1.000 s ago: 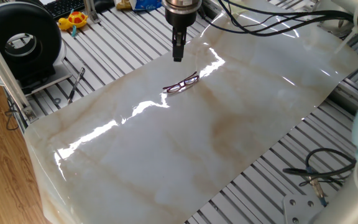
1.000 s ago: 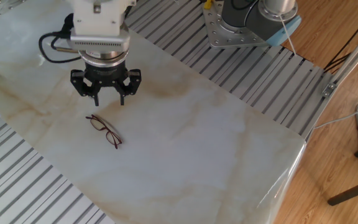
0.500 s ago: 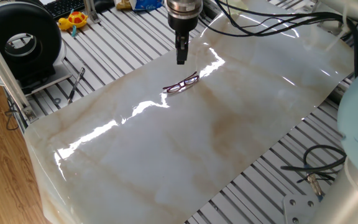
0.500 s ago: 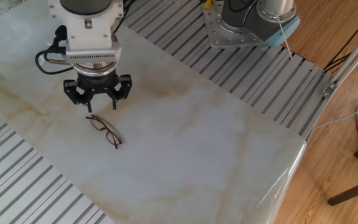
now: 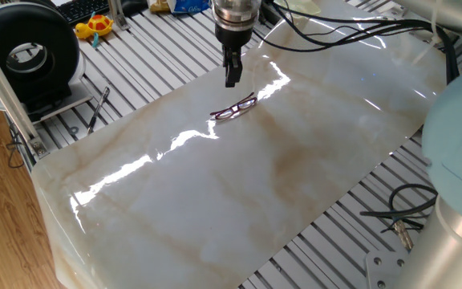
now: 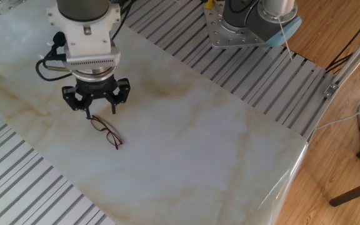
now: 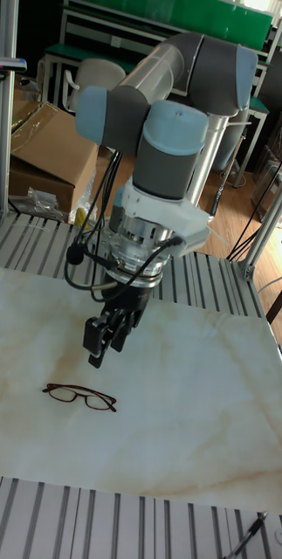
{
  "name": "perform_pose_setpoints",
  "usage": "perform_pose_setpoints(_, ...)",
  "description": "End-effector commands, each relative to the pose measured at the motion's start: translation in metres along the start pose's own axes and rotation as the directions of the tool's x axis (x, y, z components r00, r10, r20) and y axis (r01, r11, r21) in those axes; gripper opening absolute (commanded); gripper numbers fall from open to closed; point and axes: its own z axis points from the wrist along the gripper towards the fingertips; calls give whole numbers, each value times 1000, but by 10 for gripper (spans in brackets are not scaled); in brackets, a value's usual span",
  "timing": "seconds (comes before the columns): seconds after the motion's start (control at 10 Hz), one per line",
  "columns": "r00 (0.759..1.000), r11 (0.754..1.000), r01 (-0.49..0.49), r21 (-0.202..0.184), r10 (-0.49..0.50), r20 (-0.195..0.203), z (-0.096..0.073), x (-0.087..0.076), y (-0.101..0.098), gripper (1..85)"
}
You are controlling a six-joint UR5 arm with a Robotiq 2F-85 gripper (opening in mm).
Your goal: Unfold the leg of the glasses (with one hand)
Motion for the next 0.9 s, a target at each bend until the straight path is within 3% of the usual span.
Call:
perform_pose_setpoints(0.0,997,997,73,24,-73,-6,1,2,-8,567)
perform_pose_setpoints(0.1,997,997,77,11,-77,-11,-3,4,0,563)
perform_pose_setpoints(0.3,993,993,119,13,-119,0,21,10,-9,563)
perform_pose_setpoints(0.5,991,991,135,19,-135,16,20,5,-9,587)
perform_pose_setpoints(0.6,990,989,144,13,-144,3,21,9,-8,587)
perform_pose_setpoints(0.8,987,989,150,7,-149,-55,-3,18,3,570)
